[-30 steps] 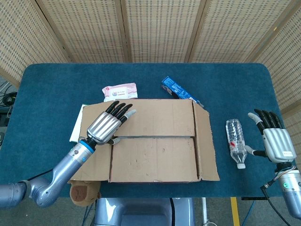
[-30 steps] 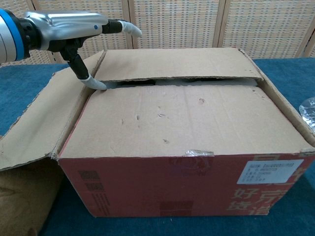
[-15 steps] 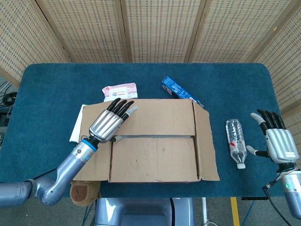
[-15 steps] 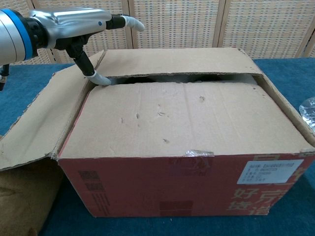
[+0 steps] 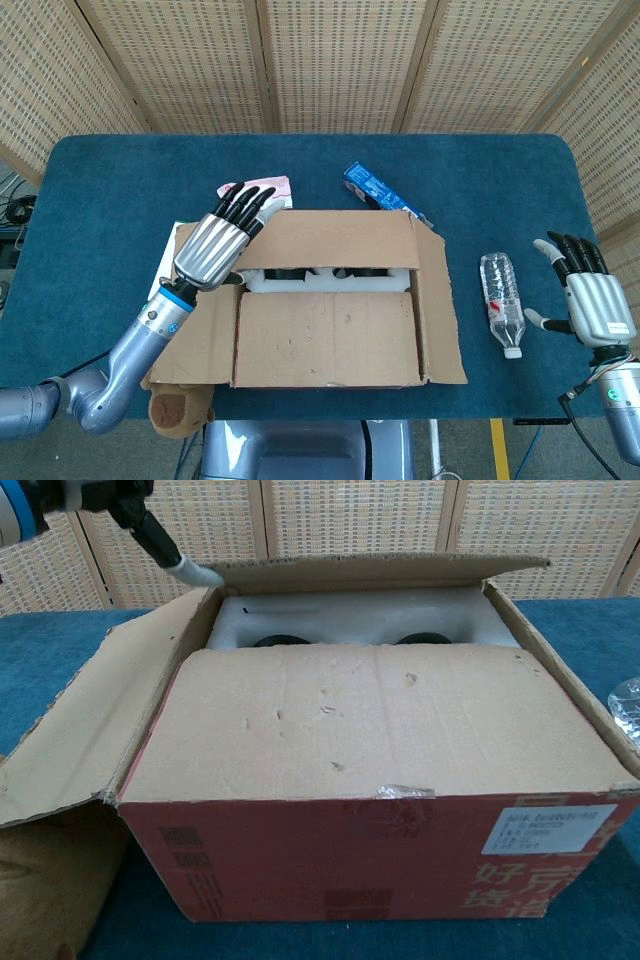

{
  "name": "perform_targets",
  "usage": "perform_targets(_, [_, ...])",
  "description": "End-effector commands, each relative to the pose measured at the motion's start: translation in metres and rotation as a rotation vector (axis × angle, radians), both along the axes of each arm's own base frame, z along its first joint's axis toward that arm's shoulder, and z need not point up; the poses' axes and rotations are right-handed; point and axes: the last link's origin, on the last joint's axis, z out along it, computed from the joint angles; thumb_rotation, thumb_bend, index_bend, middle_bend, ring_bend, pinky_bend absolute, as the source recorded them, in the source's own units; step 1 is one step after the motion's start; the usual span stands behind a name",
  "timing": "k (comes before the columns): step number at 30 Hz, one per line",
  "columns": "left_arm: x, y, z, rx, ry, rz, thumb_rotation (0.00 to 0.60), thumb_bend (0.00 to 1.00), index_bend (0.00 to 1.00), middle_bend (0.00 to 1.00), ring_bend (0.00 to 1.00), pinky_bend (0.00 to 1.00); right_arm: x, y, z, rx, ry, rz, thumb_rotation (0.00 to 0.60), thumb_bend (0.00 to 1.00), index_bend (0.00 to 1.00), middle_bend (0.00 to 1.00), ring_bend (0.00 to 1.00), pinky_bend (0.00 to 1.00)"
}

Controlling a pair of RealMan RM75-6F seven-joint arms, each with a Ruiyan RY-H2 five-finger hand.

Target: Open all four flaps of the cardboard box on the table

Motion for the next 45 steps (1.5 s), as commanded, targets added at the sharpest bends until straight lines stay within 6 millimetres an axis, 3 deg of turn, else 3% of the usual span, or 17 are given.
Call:
perform_targets(1, [0.002,0.006,0.012,0.045,-0.014,-0.011,0.563,0.21,0.0,0.0,0.0,0.0,0.0,0.0,0.0,0.001,-0.001,0.001,0.6,0.13,0.13,0.07,0.0,0.04])
perform_targets(5, [0.005,0.022,0.026,0.106,0.013,-0.024,0.56,0.21,0.0,0.0,0.0,0.0,-0.001,0.001,0.001,-0.002,-0.001,-0.002,0.6,0.13,0.13,0.07,0.0,0.04])
perform_targets(9, [0.011,0.037,0.028,0.13,0.028,-0.016,0.564,0.21,0.0,0.0,0.0,0.0,-0.001,0.002,0.002,-0.001,-0.002,0.001,0.6,0.13,0.13,0.07,0.0,0.04])
perform_targets(27, [0.03,0.103,0.02,0.261,0.125,0.037,0.565,0.22,0.0,0.0,0.0,0.0,-0.004,0.004,0.004,-0.001,-0.003,-0.01,0.6,0.13,0.13,0.07,0.0,0.04])
perform_targets(34, [0.021,0.111,0.017,0.237,0.144,0.106,0.565,0.22,0.0,0.0,0.0,0.0,-0.005,0.005,0.005,-0.003,-0.004,-0.011,0.6,0.13,0.13,0.07,0.0,0.04])
perform_targets(45, [0.021,0.092,0.031,0.097,0.058,0.138,0.552,0.24,0.0,0.0,0.0,0.0,-0.003,0.005,0.005,0.001,-0.005,-0.006,0.6,0.13,0.13,0.07,0.0,0.04])
